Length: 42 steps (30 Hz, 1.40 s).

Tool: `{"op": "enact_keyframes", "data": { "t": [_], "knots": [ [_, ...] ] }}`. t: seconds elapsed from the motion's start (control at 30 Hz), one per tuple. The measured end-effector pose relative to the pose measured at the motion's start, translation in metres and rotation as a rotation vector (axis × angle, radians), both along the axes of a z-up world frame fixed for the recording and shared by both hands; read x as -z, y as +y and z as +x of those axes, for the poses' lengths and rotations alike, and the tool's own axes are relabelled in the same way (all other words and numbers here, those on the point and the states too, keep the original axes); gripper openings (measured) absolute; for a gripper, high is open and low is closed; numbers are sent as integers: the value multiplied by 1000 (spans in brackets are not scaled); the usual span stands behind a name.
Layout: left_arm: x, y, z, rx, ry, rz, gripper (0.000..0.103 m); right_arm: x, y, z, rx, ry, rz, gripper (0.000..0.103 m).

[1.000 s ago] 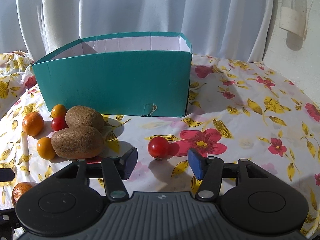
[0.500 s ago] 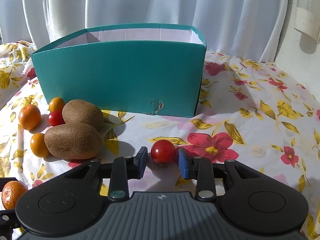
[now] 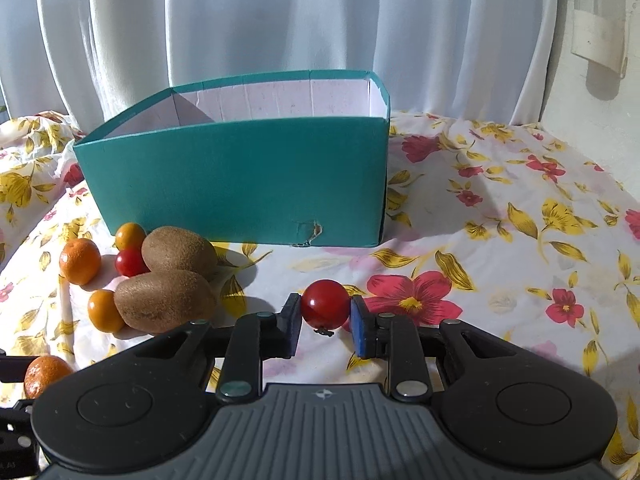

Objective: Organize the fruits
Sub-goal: 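Grasp the mandarin with the left tool while the right tool grasps the red cherry tomato, then carry the mandarin and cherry tomato over the box and release them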

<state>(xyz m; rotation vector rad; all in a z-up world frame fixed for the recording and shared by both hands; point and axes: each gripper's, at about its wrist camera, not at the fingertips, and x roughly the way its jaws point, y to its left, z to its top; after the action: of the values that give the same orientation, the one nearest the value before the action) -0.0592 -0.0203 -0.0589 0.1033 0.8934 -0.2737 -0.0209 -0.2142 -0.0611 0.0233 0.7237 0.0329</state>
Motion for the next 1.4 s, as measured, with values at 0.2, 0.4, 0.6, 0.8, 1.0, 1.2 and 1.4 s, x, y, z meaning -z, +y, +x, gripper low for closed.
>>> {"op": "enact_keyframes", "data": {
  "t": [0.2, 0.4, 0.6, 0.8, 1.0, 1.2, 1.4],
  "knots": [
    [-45, 0, 33, -81, -80, 15, 48, -38, 5, -1, -11, -39, 10, 25],
    [-91, 0, 70, -147, -192, 28, 49, -67, 7, 12, 6, -84, -15, 25],
    [-126, 2, 105, -179, -234, -1, 49, -97, 12, 29, 17, -139, 11, 25],
    [-135, -5, 132, -175, -249, 20, 49, -119, 22, 49, 37, -195, 37, 25],
    [-124, 0, 148, -181, -217, 13, 49, -122, 34, 64, 39, -204, 45, 25],
    [-113, 8, 158, -202, -195, 16, 49, -116, 36, 73, 51, -191, 45, 25],
    [-110, 15, 165, -214, -194, 4, 49, -108, 35, 87, 66, -170, 41, 25]
  ]
}}
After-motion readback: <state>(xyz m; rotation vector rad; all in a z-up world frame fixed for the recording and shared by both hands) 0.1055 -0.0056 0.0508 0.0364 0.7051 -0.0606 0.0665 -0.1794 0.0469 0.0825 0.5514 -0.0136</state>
